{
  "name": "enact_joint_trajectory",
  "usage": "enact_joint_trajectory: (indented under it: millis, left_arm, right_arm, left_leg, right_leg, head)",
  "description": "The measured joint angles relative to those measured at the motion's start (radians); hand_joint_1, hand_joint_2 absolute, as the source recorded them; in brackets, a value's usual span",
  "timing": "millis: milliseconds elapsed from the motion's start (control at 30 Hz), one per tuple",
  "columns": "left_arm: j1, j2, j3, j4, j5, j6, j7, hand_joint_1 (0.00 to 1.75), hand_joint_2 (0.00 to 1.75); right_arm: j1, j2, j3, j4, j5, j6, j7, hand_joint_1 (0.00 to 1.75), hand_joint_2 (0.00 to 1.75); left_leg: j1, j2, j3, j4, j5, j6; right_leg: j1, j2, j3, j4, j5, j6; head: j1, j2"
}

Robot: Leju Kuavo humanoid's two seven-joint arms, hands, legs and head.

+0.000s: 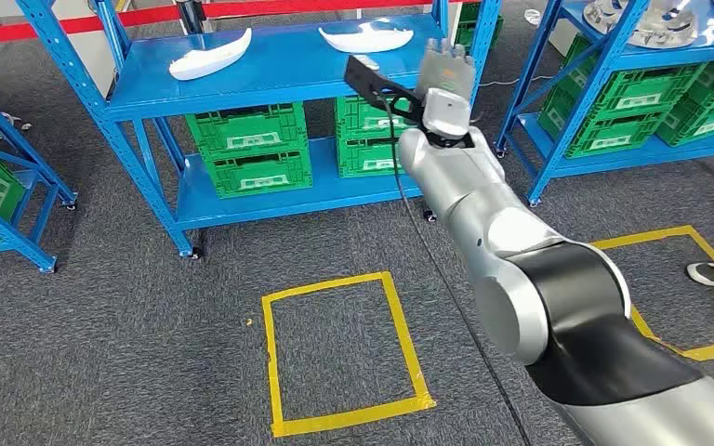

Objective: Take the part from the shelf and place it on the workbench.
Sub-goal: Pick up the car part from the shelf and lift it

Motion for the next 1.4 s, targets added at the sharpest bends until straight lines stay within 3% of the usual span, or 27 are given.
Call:
enact_joint_trajectory:
  millis: [267,1167,1300,1400]
  left_arm:
    - [0.002,0.001,0.008,0.002,0.009,0.0,0.0,0.0,0.0]
    - [-0.005,0.006,0.022,0.002,0.009,0.0,0.062,0.0,0.0]
    - [-0.009,0.007,0.022,0.002,0.007,0.0,0.058,0.0,0.0]
    - [-0.013,0.007,0.022,0.002,0.007,0.0,0.061,0.0,0.0]
  right_arm:
    - [-0.001,0.052,0.078,0.0,0.0,0.002,-0.018,0.0,1.75]
    - [-0.001,0.045,0.086,0.001,0.0,0.012,0.005,0.0,1.75]
    - [-0.001,0.044,0.086,0.001,0.0,0.014,0.006,0.0,1.75]
    - [-0.003,0.043,0.086,0.001,0.0,0.016,0.008,0.0,1.75]
  left_leg:
    - [0.0,-0.001,-0.001,0.001,0.0,0.0]
    - [-0.005,0.0,-0.007,0.008,-0.002,0.003]
    - [-0.007,0.001,-0.011,0.008,-0.002,0.011]
    - [-0.001,0.005,0.004,-0.01,-0.007,0.03]
  right_leg:
    - [-0.001,0.0,0.0,0.0,0.0,0.0]
    - [-0.006,0.0,-0.003,-0.001,0.002,0.002]
    - [-0.007,0.001,-0.005,-0.001,0.01,0.009]
    - [-0.006,-0.01,-0.033,0.045,0.013,0.018]
  head:
    - [0.0,0.0]
    - [0.0,0.0]
    - [0.0,0.0]
    - [0.003,0.0]
